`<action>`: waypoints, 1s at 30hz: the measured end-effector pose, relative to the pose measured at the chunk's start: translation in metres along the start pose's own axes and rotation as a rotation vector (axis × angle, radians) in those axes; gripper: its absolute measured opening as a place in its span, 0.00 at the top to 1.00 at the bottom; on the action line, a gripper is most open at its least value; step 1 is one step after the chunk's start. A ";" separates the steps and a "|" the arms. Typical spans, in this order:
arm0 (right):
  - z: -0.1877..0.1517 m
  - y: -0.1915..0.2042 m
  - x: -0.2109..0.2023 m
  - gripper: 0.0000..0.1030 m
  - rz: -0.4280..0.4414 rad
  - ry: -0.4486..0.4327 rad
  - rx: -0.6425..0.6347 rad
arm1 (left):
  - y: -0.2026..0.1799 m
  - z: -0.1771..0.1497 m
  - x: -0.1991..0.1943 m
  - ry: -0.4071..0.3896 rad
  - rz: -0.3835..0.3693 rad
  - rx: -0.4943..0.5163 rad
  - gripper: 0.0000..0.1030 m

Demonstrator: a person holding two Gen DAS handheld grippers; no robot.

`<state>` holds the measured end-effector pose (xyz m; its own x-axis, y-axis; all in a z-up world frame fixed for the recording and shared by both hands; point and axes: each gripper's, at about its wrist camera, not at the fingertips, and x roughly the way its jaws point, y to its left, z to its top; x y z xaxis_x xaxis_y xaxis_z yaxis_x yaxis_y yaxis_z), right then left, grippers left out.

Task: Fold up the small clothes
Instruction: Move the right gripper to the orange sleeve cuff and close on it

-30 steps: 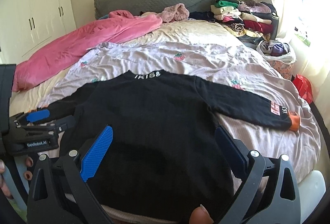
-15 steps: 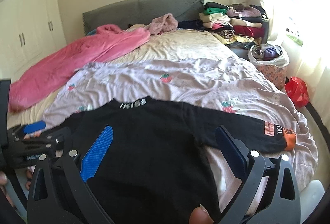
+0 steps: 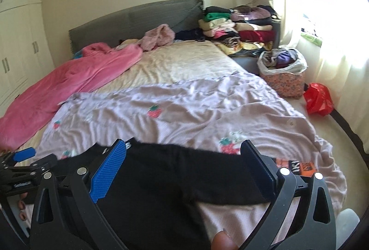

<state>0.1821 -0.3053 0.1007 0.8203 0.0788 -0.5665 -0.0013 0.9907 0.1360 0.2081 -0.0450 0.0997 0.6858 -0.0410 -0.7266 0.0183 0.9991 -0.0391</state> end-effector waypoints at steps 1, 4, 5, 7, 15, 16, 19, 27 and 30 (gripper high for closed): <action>0.003 -0.005 0.003 0.04 -0.020 -0.002 0.012 | -0.004 0.005 0.002 -0.006 -0.009 0.002 0.09; 0.012 -0.027 0.008 0.04 -0.086 -0.028 0.060 | -0.016 0.017 0.009 -0.026 -0.021 0.007 0.09; 0.014 -0.033 0.009 0.04 -0.105 -0.037 0.077 | -0.020 0.019 0.012 -0.028 -0.021 0.005 0.09; 0.013 -0.047 0.013 0.04 -0.135 -0.050 0.104 | -0.026 0.022 0.020 -0.033 -0.029 -0.003 0.09; 0.002 -0.086 0.042 0.04 -0.235 -0.041 0.147 | -0.047 0.014 0.067 0.000 -0.082 0.008 0.09; -0.001 -0.093 0.045 0.04 -0.249 -0.037 0.160 | -0.050 0.012 0.073 0.002 -0.096 0.011 0.09; -0.011 -0.113 0.056 0.04 -0.289 -0.021 0.202 | -0.061 0.007 0.091 0.021 -0.104 0.029 0.09; -0.044 -0.175 0.077 0.04 -0.417 0.043 0.330 | -0.091 -0.010 0.131 0.080 -0.114 0.069 0.09; -0.056 -0.197 0.080 0.04 -0.440 0.072 0.385 | -0.099 -0.018 0.143 0.099 -0.108 0.087 0.09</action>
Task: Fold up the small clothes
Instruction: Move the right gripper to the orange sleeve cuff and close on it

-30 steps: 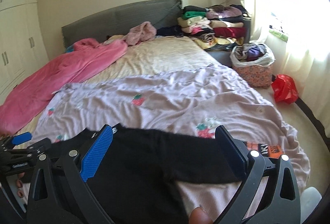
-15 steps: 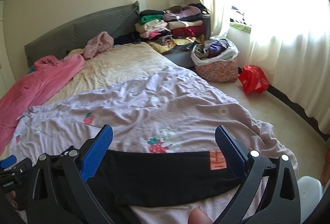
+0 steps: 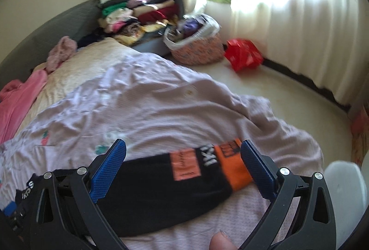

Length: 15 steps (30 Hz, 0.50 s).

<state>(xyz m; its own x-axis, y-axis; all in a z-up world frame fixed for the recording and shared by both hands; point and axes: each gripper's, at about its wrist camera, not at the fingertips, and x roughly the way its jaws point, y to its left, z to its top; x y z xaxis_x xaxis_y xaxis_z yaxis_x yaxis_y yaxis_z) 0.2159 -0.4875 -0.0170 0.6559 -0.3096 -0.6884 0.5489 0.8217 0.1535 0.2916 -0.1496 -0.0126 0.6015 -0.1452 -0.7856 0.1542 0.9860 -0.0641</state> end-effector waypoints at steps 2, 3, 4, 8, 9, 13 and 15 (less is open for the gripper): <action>-0.003 -0.011 0.009 0.04 -0.016 0.025 0.031 | -0.002 -0.003 0.006 0.008 0.003 0.004 0.09; -0.005 -0.017 0.015 0.04 -0.022 0.041 0.052 | -0.003 -0.006 0.011 0.015 0.004 0.007 0.09; -0.006 -0.021 0.017 0.04 -0.023 0.047 0.064 | -0.004 -0.008 0.014 0.022 0.005 0.012 0.09; -0.014 -0.031 0.031 0.04 -0.041 0.094 0.104 | -0.005 -0.017 0.026 0.045 0.015 0.027 0.09; -0.017 -0.032 0.035 0.04 -0.042 0.111 0.111 | -0.004 -0.019 0.028 0.049 0.015 0.026 0.09; -0.021 -0.037 0.046 0.04 -0.043 0.144 0.126 | -0.005 -0.027 0.035 0.064 0.016 0.037 0.09; -0.023 -0.040 0.052 0.04 -0.037 0.161 0.136 | -0.006 -0.031 0.037 0.068 0.018 0.043 0.09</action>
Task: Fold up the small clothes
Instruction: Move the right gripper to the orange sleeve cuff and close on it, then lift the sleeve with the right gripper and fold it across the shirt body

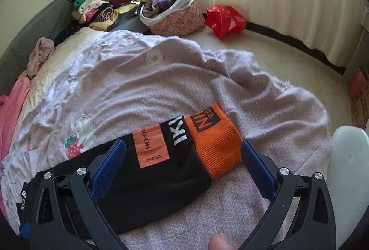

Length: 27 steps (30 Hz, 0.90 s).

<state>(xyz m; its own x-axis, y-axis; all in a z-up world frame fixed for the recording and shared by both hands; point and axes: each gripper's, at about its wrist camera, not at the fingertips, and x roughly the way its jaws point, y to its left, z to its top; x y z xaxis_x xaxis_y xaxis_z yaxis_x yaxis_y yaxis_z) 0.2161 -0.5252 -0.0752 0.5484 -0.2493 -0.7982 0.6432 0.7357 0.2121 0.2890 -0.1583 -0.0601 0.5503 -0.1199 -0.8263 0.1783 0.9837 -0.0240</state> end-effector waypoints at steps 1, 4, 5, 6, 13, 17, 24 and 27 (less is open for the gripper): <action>-0.001 -0.001 0.004 0.04 0.000 0.010 0.004 | 0.000 -0.001 0.001 0.002 0.000 0.001 0.09; -0.002 -0.003 0.015 0.04 0.003 0.035 0.014 | 0.001 -0.005 0.004 0.005 0.000 0.002 0.09; -0.002 -0.003 0.019 0.04 0.002 0.043 0.017 | 0.002 -0.006 0.005 0.007 0.002 0.000 0.09; -0.002 -0.004 0.022 0.04 -0.003 0.049 0.018 | 0.003 -0.007 0.007 0.007 0.003 -0.002 0.09; -0.002 -0.003 0.038 0.12 -0.010 0.064 0.002 | 0.008 -0.015 0.011 0.017 0.002 -0.022 0.09; -0.004 0.004 0.045 0.39 -0.063 0.067 -0.061 | 0.012 -0.019 0.009 0.011 -0.002 -0.046 0.09; -0.003 0.015 0.021 0.83 -0.003 -0.013 -0.119 | 0.024 -0.024 -0.001 -0.007 -0.022 -0.088 0.09; -0.004 0.032 0.004 0.85 0.084 -0.057 -0.176 | 0.032 -0.025 -0.009 -0.025 -0.024 -0.115 0.09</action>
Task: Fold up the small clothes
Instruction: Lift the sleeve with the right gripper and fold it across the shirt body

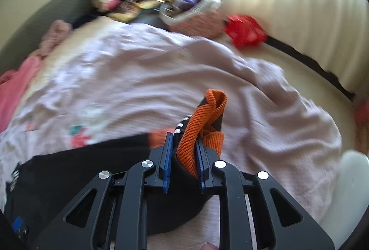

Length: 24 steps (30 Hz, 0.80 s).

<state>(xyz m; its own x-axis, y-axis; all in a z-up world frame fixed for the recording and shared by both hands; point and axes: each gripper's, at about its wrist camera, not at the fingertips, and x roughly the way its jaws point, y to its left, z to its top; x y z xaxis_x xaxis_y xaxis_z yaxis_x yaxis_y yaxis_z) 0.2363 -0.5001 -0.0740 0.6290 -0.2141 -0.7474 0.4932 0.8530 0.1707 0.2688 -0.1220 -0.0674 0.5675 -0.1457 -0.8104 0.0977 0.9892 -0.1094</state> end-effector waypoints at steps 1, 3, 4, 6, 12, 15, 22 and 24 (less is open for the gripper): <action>0.001 0.006 -0.005 0.86 0.040 -0.014 -0.008 | 0.003 0.000 -0.002 -0.004 0.000 -0.009 0.09; 0.003 0.020 -0.018 0.87 0.136 -0.035 -0.029 | 0.011 0.001 -0.008 -0.015 0.006 -0.031 0.09; 0.004 0.027 -0.026 0.88 0.166 -0.051 -0.046 | 0.014 0.002 -0.010 -0.020 0.010 -0.040 0.09; 0.003 0.046 -0.042 0.88 0.260 -0.080 -0.087 | 0.023 0.002 -0.014 -0.028 0.020 -0.063 0.09; -0.010 0.110 -0.082 0.90 0.529 -0.101 -0.205 | 0.051 0.003 -0.023 -0.030 0.032 -0.130 0.09; -0.025 0.144 -0.098 0.90 0.645 -0.107 -0.267 | 0.071 0.003 -0.026 -0.023 0.032 -0.177 0.09; -0.068 0.214 -0.112 0.91 0.824 -0.049 -0.425 | 0.119 -0.001 -0.038 -0.058 0.001 -0.337 0.09; -0.081 0.228 -0.116 0.90 0.869 -0.034 -0.457 | 0.125 -0.002 -0.039 -0.057 -0.011 -0.358 0.09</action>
<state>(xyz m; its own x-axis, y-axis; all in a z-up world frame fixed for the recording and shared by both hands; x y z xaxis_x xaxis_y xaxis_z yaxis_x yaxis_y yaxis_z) 0.2271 -0.2425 -0.0007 0.6835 0.5675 -0.4591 -0.4245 0.8207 0.3824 0.2570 0.0074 -0.0502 0.6136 -0.1473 -0.7758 -0.1825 0.9294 -0.3208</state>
